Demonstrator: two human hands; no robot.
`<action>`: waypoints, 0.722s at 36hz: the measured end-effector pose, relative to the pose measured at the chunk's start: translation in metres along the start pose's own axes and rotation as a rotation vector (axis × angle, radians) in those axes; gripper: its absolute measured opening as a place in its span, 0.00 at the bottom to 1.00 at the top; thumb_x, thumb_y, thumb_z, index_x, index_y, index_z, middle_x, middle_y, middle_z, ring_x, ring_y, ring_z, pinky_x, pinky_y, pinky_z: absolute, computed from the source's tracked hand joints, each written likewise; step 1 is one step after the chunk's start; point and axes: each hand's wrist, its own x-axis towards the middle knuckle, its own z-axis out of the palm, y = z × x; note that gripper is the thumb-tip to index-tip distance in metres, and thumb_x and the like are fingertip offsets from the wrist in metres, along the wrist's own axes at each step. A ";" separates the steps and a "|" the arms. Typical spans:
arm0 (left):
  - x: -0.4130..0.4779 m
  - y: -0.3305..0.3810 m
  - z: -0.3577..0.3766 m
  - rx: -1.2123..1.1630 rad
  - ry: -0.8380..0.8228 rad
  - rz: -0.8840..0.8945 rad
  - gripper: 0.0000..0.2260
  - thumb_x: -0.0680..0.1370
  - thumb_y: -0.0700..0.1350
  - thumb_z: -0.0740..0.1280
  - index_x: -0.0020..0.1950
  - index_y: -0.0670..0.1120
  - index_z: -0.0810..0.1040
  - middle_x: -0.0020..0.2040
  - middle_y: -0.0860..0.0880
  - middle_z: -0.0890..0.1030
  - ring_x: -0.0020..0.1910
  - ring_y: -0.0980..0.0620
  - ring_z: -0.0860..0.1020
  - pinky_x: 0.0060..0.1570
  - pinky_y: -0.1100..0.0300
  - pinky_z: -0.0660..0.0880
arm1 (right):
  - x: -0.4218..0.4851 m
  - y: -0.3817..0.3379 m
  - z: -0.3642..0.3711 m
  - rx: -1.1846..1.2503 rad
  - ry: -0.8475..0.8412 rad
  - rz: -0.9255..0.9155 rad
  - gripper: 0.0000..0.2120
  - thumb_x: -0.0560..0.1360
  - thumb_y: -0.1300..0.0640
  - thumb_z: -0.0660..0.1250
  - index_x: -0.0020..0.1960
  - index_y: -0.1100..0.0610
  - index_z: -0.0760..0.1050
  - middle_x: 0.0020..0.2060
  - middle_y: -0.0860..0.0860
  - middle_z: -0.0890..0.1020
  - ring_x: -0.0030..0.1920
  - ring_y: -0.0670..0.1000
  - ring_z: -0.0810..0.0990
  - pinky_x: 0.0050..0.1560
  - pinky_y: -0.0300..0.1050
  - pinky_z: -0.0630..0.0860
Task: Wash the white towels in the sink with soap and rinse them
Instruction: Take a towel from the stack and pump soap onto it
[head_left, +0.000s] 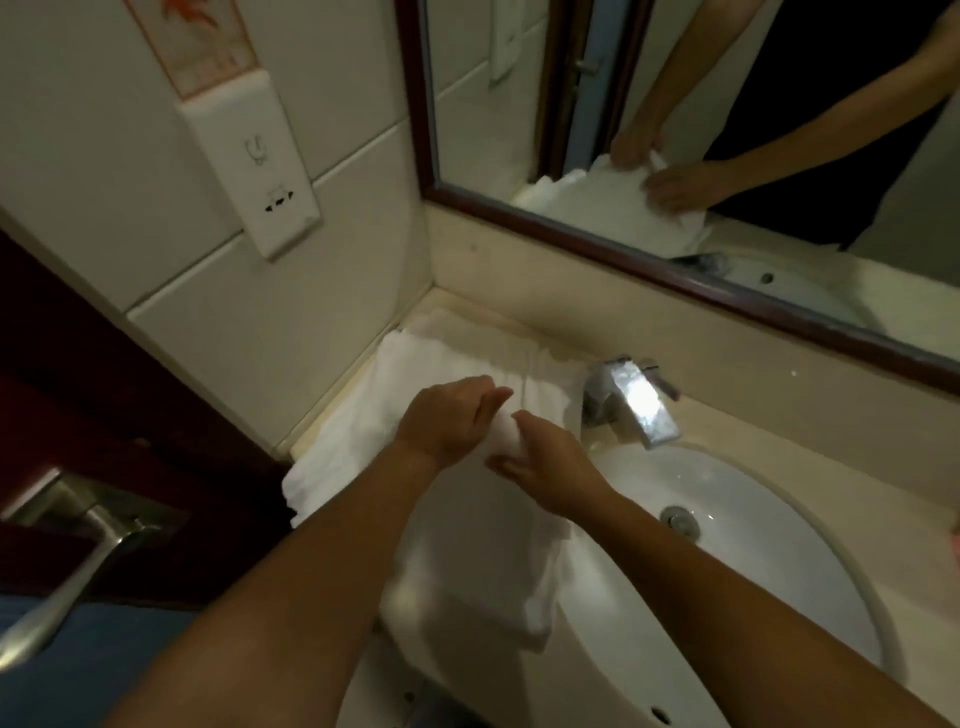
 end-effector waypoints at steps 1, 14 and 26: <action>0.012 0.006 -0.005 -0.001 0.014 0.039 0.33 0.87 0.64 0.48 0.39 0.41 0.76 0.32 0.43 0.79 0.28 0.39 0.77 0.26 0.50 0.75 | 0.002 0.000 -0.007 0.013 0.042 -0.007 0.16 0.82 0.45 0.71 0.63 0.54 0.78 0.53 0.50 0.82 0.52 0.52 0.81 0.54 0.49 0.79; 0.145 0.143 -0.042 -0.218 0.069 0.272 0.25 0.83 0.61 0.60 0.32 0.47 0.73 0.28 0.48 0.71 0.31 0.54 0.69 0.36 0.57 0.65 | -0.041 -0.017 -0.167 0.358 0.490 -0.179 0.03 0.83 0.55 0.70 0.55 0.52 0.82 0.48 0.46 0.85 0.45 0.36 0.80 0.46 0.32 0.75; 0.180 0.288 0.001 -0.614 -0.179 0.185 0.26 0.83 0.63 0.63 0.34 0.45 0.74 0.28 0.52 0.69 0.28 0.56 0.67 0.31 0.61 0.65 | -0.136 0.000 -0.264 0.807 0.636 -0.026 0.11 0.86 0.49 0.65 0.66 0.49 0.80 0.55 0.47 0.88 0.56 0.47 0.87 0.53 0.41 0.83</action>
